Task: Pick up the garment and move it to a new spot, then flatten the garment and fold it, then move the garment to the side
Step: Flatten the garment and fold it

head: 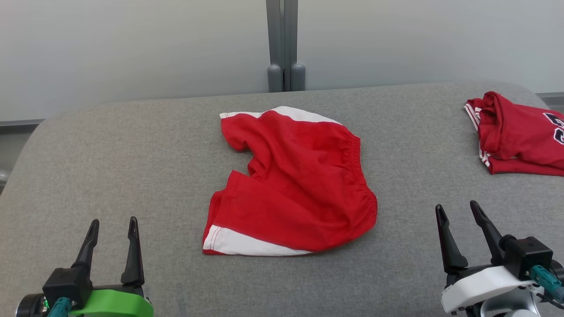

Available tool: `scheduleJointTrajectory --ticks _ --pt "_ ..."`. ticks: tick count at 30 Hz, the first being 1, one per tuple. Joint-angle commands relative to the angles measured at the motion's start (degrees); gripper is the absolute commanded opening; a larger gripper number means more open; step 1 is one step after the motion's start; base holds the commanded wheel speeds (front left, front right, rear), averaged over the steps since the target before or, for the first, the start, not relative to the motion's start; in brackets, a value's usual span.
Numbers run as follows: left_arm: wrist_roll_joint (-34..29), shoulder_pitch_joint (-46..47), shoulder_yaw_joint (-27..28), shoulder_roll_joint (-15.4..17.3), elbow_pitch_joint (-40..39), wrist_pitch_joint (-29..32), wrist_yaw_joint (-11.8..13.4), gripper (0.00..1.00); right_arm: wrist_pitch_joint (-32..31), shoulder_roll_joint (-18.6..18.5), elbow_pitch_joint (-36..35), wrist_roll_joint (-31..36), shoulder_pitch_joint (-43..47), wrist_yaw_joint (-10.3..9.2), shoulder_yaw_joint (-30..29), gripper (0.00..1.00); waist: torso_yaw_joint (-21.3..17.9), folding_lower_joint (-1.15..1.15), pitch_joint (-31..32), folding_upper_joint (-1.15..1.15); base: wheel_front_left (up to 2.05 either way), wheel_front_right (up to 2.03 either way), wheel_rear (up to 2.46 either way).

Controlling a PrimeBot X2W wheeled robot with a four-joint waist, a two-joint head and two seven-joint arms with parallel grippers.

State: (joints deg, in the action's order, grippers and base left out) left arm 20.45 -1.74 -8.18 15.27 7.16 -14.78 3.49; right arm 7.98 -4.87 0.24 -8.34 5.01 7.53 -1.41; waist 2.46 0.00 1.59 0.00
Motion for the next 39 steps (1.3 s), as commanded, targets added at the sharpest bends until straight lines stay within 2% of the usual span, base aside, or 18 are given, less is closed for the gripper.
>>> scheduleJointTrajectory --ticks 1,8,17,29,39 --pt "0.1 -0.5 -0.1 0.4 0.0 -0.1 0.2 1.00 0.2 -0.1 0.4 0.2 0.1 -0.10 0.0 1.00 0.1 0.00 -0.1 0.00 0.00 0.00 0.00" --pt "0.0 0.8 -0.6 -0.1 0.6 -0.2 -0.2 1.00 0.3 -1.3 2.7 -0.2 -3.4 -0.10 1.7 1.00 1.1 0.00 -1.0 0.00 0.00 0.00 0.00" --pt "-0.6 3.9 -1.6 -1.0 1.4 -0.3 -0.9 1.00 -0.4 -4.6 9.0 -0.4 -14.7 -0.11 5.7 1.00 3.3 0.00 -5.1 0.00 0.00 0.00 0.00" --pt "-1.9 8.2 -2.5 -3.6 2.9 -0.4 -2.4 1.00 -0.5 -6.1 27.6 -1.7 -25.2 -0.11 9.6 1.00 7.3 0.00 -10.6 0.00 0.00 0.00 0.00" --pt "-3.2 9.8 -1.3 -5.2 3.7 -0.4 -3.8 1.00 0.5 -3.7 41.2 -5.9 -26.9 -0.11 11.4 1.00 8.5 0.00 -12.2 0.00 0.00 0.00 0.00"
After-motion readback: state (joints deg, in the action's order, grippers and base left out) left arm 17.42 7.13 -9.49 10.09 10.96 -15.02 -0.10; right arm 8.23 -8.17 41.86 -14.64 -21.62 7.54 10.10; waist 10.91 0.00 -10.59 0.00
